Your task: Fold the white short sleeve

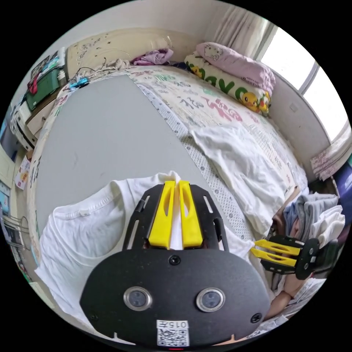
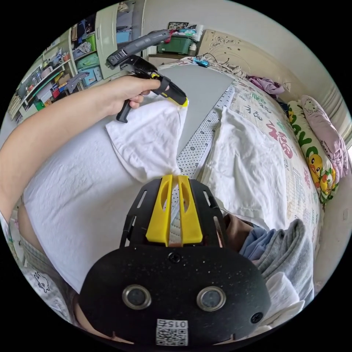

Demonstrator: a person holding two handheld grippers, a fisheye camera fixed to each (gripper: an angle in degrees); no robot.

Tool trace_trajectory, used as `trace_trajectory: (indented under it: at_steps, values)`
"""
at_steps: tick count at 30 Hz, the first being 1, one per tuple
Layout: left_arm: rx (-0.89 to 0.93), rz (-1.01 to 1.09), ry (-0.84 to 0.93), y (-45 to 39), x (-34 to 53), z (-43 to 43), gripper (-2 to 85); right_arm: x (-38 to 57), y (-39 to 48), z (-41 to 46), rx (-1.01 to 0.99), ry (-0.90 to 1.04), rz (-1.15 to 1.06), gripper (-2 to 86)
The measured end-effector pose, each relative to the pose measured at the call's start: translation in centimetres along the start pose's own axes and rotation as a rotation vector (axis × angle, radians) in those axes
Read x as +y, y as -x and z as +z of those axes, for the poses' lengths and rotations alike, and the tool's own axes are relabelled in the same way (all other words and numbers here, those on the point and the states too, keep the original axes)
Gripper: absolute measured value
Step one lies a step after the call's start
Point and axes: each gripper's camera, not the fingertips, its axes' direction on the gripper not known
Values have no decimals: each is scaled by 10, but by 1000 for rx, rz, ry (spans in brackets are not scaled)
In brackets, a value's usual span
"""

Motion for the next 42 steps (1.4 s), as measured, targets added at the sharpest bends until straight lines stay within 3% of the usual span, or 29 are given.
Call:
trace_trajectory:
  at_steps: [2,5,10,14,16,20,26,32,37,42]
  values:
    - [63,-125,-131,19,3,-14,10,0,0,-2,75,5,13,31]
    - [156,-262,-187,43,9,-13,15,0,-3,-1,36,22,30,32]
    - [214,-299,-138,60,17,-1,66,1,-3,-7,72,9,69,71]
    - [108,-253,-370,63,48,-61,82,10,-14,-32,68,-145,172,61]
    - [101,-221,-400,60,67,-82,82,13,-18,-36,15,-172,186,62]
    - [163,-106,-299,44,115,-92,81,11,-15,-34,-104,-150,145,75]
    - [88,-93,-188,31,177,-79,98,7,9,-36,-243,-108,-32,77]
    - [104,-60,-118,24,181,-73,93,3,36,-22,-59,11,-135,80]
    - [31,10,-64,4,183,-66,18,2,37,-22,-7,-10,-135,22]
    - [-70,58,-95,-17,189,-69,1,3,34,-28,-43,-45,-131,3]
